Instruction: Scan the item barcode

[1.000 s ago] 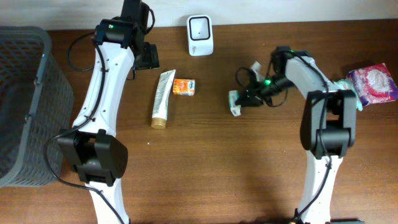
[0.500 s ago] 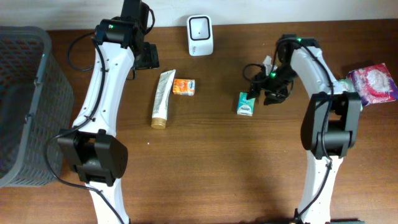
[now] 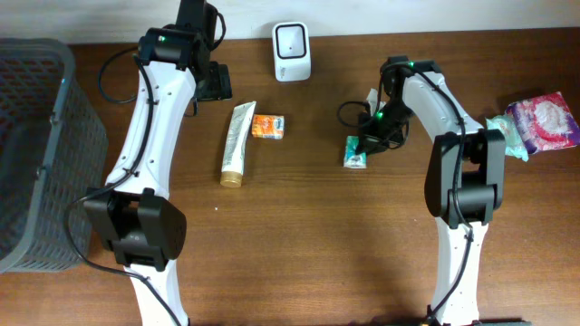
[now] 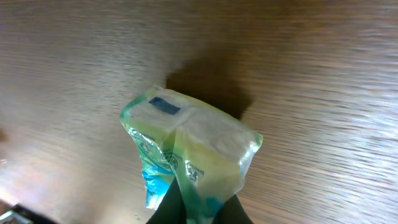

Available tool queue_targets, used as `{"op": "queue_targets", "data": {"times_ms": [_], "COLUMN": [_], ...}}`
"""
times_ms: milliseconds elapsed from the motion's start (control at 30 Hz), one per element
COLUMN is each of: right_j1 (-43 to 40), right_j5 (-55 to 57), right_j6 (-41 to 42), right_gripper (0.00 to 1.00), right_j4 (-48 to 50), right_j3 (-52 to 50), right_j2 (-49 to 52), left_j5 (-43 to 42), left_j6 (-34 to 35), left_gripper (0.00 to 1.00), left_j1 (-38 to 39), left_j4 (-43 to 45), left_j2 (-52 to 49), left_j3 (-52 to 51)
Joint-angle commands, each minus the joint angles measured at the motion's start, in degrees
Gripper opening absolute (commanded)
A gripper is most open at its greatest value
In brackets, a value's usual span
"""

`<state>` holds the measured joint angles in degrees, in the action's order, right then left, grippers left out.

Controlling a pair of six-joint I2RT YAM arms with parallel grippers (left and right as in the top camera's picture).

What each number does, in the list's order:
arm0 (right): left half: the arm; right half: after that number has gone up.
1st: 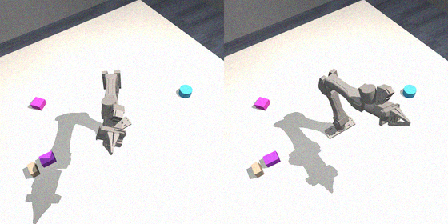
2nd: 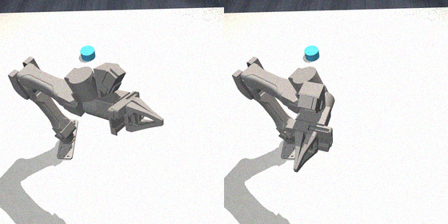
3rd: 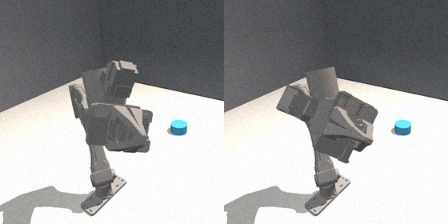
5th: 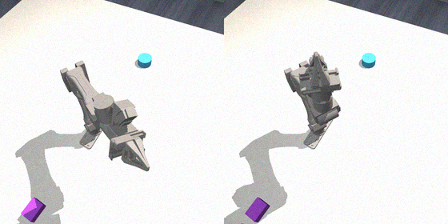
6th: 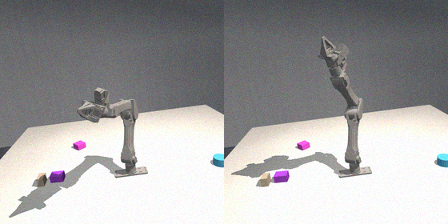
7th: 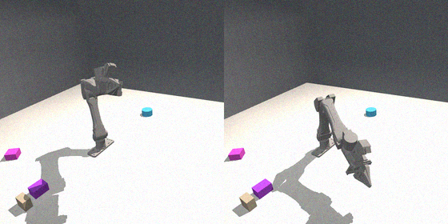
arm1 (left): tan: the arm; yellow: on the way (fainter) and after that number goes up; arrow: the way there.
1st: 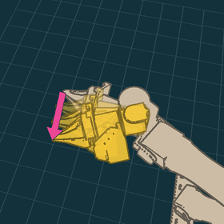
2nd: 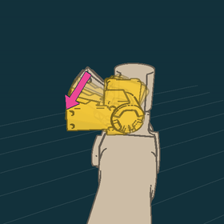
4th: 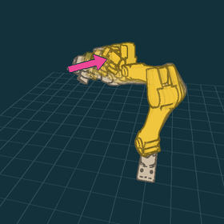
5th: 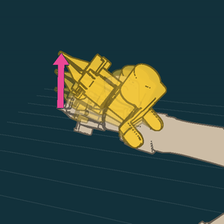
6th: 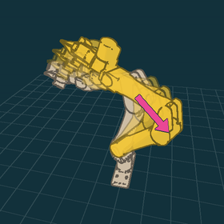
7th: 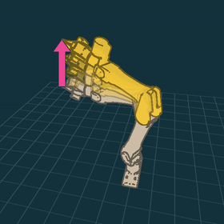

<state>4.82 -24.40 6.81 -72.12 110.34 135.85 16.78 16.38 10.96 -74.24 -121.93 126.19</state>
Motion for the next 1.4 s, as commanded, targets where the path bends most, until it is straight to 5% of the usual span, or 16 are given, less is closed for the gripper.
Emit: {"op": "queue_targets", "data": {"times_ms": [0,100,267,333,367,667,1067,1167,1233,1300,1367], "right_j1": [-0.76,-4.61,-9.73,-9.31,-8.55,-2.38,-1.92,0.63,3.85,6.51,9.09], "right_j5": [-19.71,-41.07,-43.17,-47.1,-49.31,-54.07,-54.42,-51.12,-22.95,4.35,26.62], "right_j6": [-9.16,-23.52,-29.0,-43.56,-57.46,-65.0,-64.83,-47.84,-9.84,-0.24,-2.62], "right_gripper": [0.04,0.04,0.04,0.04,0.04,0.04,0.04,0.04,0.04,0.04,0.04], "right_j4": [-1.86,-8.81,-12.44,-18.51,-25.22,-25.05,-23.28,-10.84,7.08,9.81,16.94], "right_j3": [0.72,4.59,5.07,5.07,5.07,5.18,5.18,5.18,5.42,9.49,14.53], "right_j2": [0.48,0.37,0.26,-0.07,-0.31,-4.94,-4.94,-4.94,-4.94,-4.94,-4.94], "left_j5": [0.59,0.59,0.59,0.61,0.61,0.59,0.59,0.59,0.61,0.61,0.59], "left_j6": [0.74,0.74,0.72,0.74,0.74,0.74,0.74,0.74,0.74,0.72,0.74], "left_gripper": [0.99,0.99,0.99,0.99,0.99,0.99,0.99,0.99,0.99,0.99,0.99], "left_j1": [0.22,0.22,0.22,0.22,0.22,0.22,0.22,0.22,0.22,0.22,0.26], "left_j4": [0.04,0.04,0.07,0.04,0.07,0.04,0.07,0.04,0.04,0.04,0.04], "left_j2": [0.66,0.66,0.66,0.66,0.66,0.66,0.66,0.66,0.66,0.66,0.66], "left_j3": [0.04,0.04,0.04,0.04,0.04,0.04,0.04,0.04,0.04,0.04,0.04]}}
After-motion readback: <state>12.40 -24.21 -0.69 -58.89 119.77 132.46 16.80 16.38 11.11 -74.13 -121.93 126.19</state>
